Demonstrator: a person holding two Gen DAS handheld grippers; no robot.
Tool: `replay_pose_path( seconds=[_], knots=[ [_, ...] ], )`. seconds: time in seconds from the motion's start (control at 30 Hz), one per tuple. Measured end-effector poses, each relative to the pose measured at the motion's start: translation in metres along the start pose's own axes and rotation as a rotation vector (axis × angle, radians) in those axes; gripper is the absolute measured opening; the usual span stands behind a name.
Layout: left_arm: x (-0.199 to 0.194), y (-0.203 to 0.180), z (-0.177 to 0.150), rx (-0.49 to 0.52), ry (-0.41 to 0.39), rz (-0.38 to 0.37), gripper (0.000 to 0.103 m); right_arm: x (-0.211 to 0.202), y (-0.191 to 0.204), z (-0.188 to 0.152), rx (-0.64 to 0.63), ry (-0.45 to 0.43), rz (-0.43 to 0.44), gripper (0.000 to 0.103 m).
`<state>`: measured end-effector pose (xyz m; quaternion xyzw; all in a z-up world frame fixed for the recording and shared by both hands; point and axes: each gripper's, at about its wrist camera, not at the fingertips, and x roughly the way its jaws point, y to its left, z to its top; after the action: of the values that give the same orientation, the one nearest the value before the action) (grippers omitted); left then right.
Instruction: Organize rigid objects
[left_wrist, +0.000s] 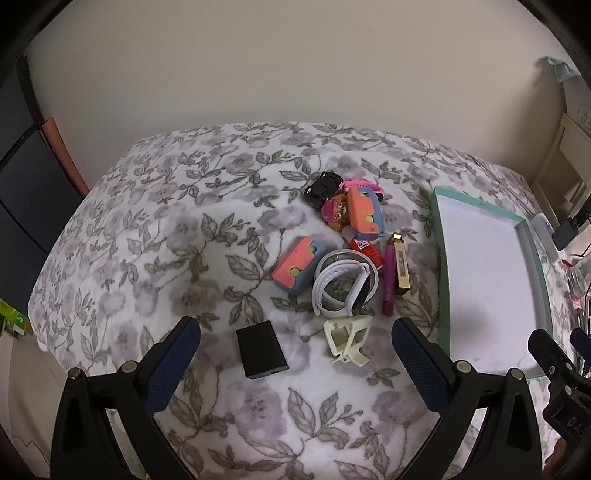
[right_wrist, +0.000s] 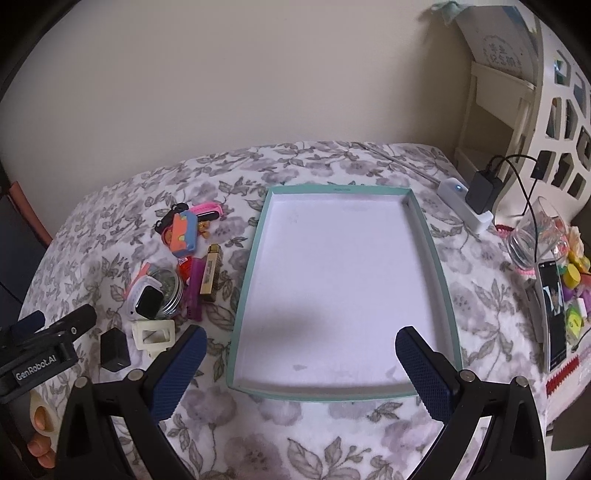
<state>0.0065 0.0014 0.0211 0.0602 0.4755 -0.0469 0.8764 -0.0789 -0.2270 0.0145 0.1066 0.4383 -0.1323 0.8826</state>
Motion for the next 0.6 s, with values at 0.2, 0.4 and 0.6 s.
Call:
replay_pose_path(
  seconds=[0.2,0.4,0.6],
  knots=[
    [0.0012,-0.0005,-0.0016,0.008,0.01,0.006,0.103,0.0015,-0.0005,-0.0013,-0.002,0.01,0.003,0.103],
    [0.0049,-0.0014,-0.0048,0.008,0.024,0.009,0.103,0.0046,0.0017,-0.002,-0.009,0.023,0.0,0.103],
    [0.0091,0.0041,-0.0052,-0.017,0.047,0.003,0.103,0.0085,0.0083,-0.0021,-0.03,0.034,0.01,0.103]
  ],
)
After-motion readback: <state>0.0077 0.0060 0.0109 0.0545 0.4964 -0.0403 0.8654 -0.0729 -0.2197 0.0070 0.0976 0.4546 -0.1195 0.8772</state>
